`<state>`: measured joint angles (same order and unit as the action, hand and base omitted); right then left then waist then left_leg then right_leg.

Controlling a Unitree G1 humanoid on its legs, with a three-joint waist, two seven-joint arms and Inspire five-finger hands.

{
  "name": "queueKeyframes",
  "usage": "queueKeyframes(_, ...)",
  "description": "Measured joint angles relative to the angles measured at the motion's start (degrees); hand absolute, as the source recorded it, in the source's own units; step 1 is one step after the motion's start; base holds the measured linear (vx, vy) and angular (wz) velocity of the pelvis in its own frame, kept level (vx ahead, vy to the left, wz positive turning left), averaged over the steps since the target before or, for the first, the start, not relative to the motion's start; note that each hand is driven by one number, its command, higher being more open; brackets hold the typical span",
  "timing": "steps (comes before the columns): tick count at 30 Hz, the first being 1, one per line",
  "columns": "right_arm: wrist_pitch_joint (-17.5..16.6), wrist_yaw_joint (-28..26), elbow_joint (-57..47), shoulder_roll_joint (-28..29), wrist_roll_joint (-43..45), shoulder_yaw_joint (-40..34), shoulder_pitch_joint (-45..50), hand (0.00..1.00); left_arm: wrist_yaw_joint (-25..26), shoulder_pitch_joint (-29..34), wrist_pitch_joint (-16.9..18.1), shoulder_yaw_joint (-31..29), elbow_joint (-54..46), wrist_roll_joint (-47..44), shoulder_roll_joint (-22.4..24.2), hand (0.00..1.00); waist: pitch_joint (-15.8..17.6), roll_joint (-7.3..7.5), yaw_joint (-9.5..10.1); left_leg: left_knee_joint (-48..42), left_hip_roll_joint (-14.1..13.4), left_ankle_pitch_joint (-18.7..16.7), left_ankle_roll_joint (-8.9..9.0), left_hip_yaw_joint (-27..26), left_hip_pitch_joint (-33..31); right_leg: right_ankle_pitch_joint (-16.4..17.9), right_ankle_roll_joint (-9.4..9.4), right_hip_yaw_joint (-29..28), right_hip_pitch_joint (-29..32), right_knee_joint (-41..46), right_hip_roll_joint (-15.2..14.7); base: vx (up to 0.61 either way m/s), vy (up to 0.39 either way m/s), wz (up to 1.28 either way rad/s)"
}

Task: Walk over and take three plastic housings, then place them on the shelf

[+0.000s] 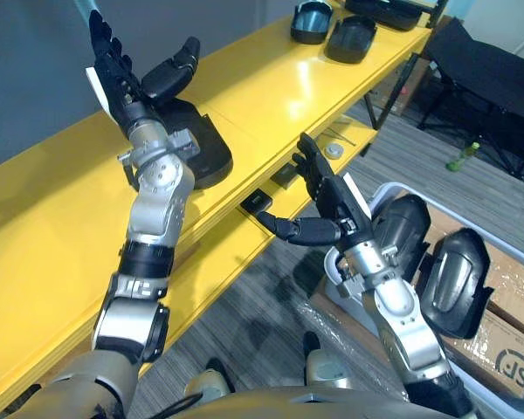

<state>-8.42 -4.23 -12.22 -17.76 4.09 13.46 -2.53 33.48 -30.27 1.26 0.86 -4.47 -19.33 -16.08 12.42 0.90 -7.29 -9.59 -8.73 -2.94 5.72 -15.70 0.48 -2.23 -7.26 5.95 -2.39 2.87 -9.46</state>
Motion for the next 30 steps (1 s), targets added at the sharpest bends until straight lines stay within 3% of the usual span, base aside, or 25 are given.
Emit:
queueKeyframes(2, 0.2, 1.1, 3.7, -3.3, -1.7, -1.5, -3.2, 1.0, -5.5, 8.8, 0.2, -0.8, -8.5, 0.0, 0.0, 1.0, -1.6, -0.74, 2.58, 1.9, 0.4, 1.4, 0.12, 1.7, 0.0, 0.1, 0.18, 2.0, -0.5, -0.3, -0.1, -0.03, -0.029, 0.45)
queueKeyframes(5, 0.3, 3.6, 6.4, -6.2, -6.0, -3.8, -7.6, 1.0, -11.2, 19.9, 1.6, -3.6, -16.8, -0.6, 0.5, 1.0, -2.9, -1.28, 4.84, 3.1, 0.7, 2.5, 0.26, 4.2, -0.1, 0.2, 0.25, 4.9, -2.1, -1.2, -0.1, 0.0, -0.029, 0.44)
queueKeyframes(10, 1.0, 3.8, 7.9, -9.5, -10.0, -5.4, -14.7, 1.0, -20.6, 30.8, 2.8, -5.8, -21.5, -3.6, 2.9, 1.0, -4.2, -0.62, 8.48, 6.4, 1.6, 5.1, 0.3, 7.3, -0.1, 0.2, 0.29, 8.6, -3.2, -2.1, -0.3, -0.03, -0.025, 0.36)
queueKeyframes(15, 3.1, 1.9, 11.9, -10.9, -14.6, -4.4, -19.2, 1.0, -29.5, 37.7, 2.8, -5.1, -21.6, -5.9, 3.0, 1.0, -5.1, 0.69, 10.36, 9.8, 2.2, 7.7, 0.02, 9.0, 0.1, 0.3, 0.36, 10.7, -3.1, -2.3, -0.5, -0.03, -0.012, 0.24)
queueKeyframes(19, 4.7, -2.0, 13.7, -15.5, -15.0, -2.2, -20.0, 1.0, -34.8, 44.0, 2.6, -5.1, -21.3, -9.0, 3.7, 1.0, -5.4, 1.18, 11.71, 11.1, 2.3, 8.7, -0.05, 9.6, 0.1, 0.2, 0.23, 11.3, -3.2, -2.2, -0.5, 0.0, -0.001, 0.07)
queueKeyframes(23, 6.5, -5.3, 16.5, -18.4, -15.0, -0.2, -21.7, 1.0, -40.2, 47.4, 1.1, -3.5, -19.5, -18.7, 4.9, 1.0, -5.4, 1.18, 11.98, 13.1, 2.3, 9.9, 0.32, 10.3, 0.5, 0.2, 0.22, 12.2, -3.1, -2.1, -0.4, -0.03, -0.009, 0.1)
queueKeyframes(26, 7.7, -6.8, 18.8, -20.0, -15.1, 1.4, -22.9, 1.0, -43.6, 49.0, 1.1, -1.6, -18.9, -21.4, 4.8, 1.0, -5.4, 1.2, 12.13, 14.4, 2.3, 10.7, 0.34, 10.4, 0.9, 0.2, 0.2, 12.3, -3.0, -2.0, -0.4, -0.05, -0.008, 0.04)
queueKeyframes(30, 8.1, -8.5, 18.9, -21.4, -15.2, 2.0, -23.1, 1.0, -44.3, 49.0, 1.3, -1.3, -18.2, -22.0, 4.7, 1.0, -5.3, 1.17, 12.08, 14.4, 2.3, 10.8, 0.3, 10.4, 1.0, 0.2, 0.19, 12.3, -3.0, -2.0, -0.3, -0.01, -0.002, 0.0)
